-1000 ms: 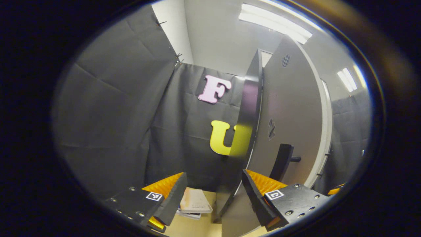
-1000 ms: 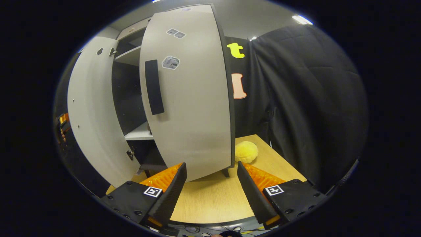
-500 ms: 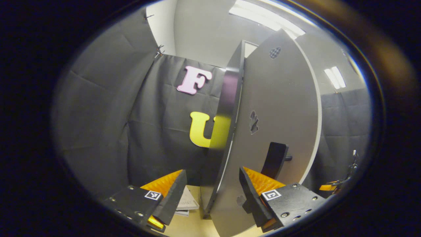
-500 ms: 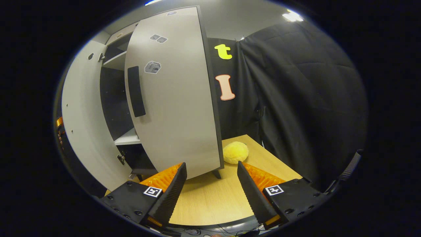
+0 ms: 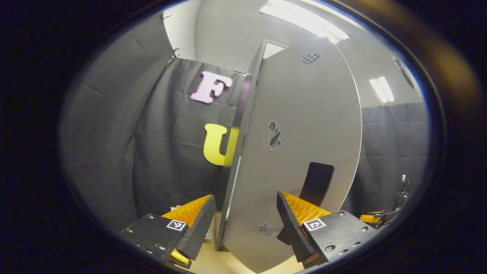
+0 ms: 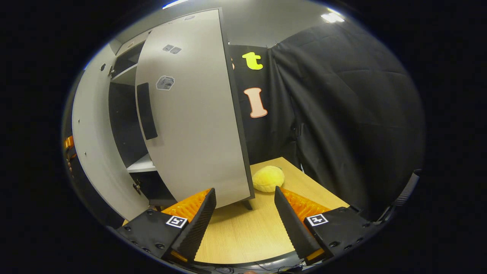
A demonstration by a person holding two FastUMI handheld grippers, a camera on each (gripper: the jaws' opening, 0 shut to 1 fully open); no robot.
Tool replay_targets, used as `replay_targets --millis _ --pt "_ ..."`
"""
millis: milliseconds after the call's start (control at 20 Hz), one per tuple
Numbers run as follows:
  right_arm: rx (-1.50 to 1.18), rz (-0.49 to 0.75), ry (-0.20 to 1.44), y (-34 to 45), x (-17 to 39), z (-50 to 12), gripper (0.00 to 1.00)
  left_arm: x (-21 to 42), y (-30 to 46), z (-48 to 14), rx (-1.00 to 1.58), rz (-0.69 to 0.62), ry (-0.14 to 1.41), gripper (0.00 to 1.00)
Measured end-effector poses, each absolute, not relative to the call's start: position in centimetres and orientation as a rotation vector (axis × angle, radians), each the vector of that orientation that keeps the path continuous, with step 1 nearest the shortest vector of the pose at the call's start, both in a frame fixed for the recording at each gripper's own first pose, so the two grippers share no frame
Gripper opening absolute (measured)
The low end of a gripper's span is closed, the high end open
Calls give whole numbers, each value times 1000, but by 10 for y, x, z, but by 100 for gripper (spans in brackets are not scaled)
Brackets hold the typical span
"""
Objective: Grab one shoe with the right hand and put it into the shoe cabinet, grab the other shoe with the left hand and put it into the shoe cabinet; then close the right door with the right hand and the left door with the left hand.
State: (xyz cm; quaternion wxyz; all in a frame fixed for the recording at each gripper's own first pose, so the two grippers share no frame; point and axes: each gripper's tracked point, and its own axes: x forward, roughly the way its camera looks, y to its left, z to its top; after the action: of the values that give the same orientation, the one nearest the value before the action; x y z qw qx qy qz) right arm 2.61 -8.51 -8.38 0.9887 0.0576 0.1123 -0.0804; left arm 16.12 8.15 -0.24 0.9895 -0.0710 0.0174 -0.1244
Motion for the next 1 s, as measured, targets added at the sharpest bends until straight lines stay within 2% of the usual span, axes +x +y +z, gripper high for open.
replay_targets --millis 100,150,250,400,450,500,600,650,700,850,900,1000 --pt "120 -155 231 -86 29 -86 98 159 68 -8 -112 -245 52 95" --pt "122 -148 237 -86 30 -87 98 160 60 -11 -94 -242 63 92" --pt "123 -134 245 -89 34 -87 98 168 42 -23 -72 -247 79 97" --pt "126 -117 254 -97 37 -86 98 173 7 -35 -106 -239 89 92" --pt "128 -110 255 -100 38 -84 98 176 -6 -40 -121 -219 94 96" --pt "127 -106 256 -105 41 -83 98 178 -18 -42 -123 -205 88 89" --pt "124 -96 260 -110 44 -78 98 181 -39 -43 -98 -176 70 95" --pt "123 -89 257 -112 46 -74 98 179 -45 -45 -78 -158 72 89" --pt "121 -83 253 -114 47 -71 98 176 -45 -47 -54 -138 69 95" --pt "110 -70 243 -114 55 -63 98 162 -48 -58 -24 -139 98 96" --pt "107 -65 240 -110 58 -61 98 158 -46 -59 -17 -138 100 92" --pt "98 -60 222 -102 63 -53 98 150 -38 -57 -13 -137 95 96"
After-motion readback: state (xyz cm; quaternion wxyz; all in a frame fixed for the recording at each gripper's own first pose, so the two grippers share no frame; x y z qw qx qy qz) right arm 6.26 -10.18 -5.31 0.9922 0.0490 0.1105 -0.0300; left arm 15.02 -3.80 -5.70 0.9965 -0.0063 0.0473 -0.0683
